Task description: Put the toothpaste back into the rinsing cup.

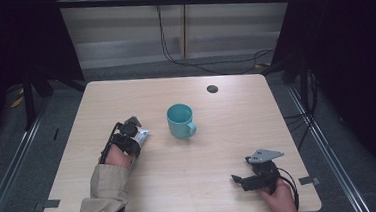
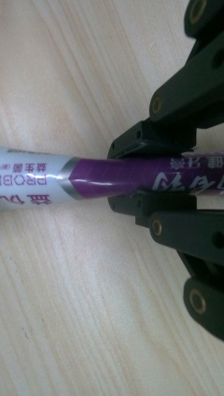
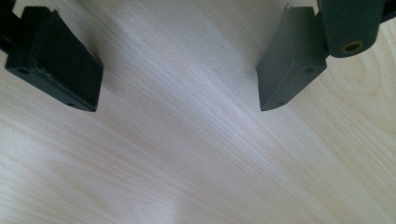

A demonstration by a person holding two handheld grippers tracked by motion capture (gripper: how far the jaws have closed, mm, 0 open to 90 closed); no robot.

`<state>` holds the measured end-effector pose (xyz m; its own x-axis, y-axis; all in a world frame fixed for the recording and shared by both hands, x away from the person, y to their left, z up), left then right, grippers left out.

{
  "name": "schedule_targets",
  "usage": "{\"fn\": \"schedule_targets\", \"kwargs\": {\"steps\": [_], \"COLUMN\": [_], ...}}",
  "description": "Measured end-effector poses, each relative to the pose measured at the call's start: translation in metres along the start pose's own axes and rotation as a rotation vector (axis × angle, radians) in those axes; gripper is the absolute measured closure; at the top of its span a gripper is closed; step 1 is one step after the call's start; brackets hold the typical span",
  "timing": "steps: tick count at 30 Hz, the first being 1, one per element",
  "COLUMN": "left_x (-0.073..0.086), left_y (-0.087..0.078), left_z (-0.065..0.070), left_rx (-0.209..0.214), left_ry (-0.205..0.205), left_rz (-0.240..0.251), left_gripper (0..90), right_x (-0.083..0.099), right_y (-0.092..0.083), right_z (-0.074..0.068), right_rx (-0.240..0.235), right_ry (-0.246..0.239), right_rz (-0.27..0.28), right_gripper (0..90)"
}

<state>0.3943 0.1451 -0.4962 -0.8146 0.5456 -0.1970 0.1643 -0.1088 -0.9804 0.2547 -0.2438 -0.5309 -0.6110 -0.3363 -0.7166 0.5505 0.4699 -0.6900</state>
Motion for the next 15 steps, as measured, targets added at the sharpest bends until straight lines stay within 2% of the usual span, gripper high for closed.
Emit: {"fn": "schedule_targets", "kwargs": {"steps": [10, 11, 15], "left_x": [-0.0011, -0.0012, -0.0010], "left_y": [-0.0002, -0.0005, -0.0004], "left_z": [-0.0027, -0.0036, -0.0029], "left_rx": [0.023, 0.024, 0.023], "left_ry": [0.024, 0.038, 0.031], "left_rz": [-0.009, -0.013, -0.008], "left_gripper": [77.0, 77.0, 77.1], "right_x": [-0.0002, -0.0001, -0.0001], "right_y": [0.0001, 0.0001, 0.0001], "right_z": [0.0003, 0.0002, 0.0001], "right_rx": [-0.001, -0.001, -0.001], "right_ry": [-0.002, 0.000, 0.001], "right_rz": [0.001, 0.001, 0.000], "right_gripper": [13.5, 13.5, 13.5]}}
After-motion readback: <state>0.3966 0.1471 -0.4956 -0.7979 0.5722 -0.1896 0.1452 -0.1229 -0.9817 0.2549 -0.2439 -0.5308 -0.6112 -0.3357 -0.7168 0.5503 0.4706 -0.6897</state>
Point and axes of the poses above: each handheld gripper's, and its own axes: y roughly forward along the jaws, x roughly out of its underside, z roughly to its right, the point moved 3 cm from there along y, roughly forward along the jaws, and after that the axes turned 6 degrees about y, right-handed, at the moved point
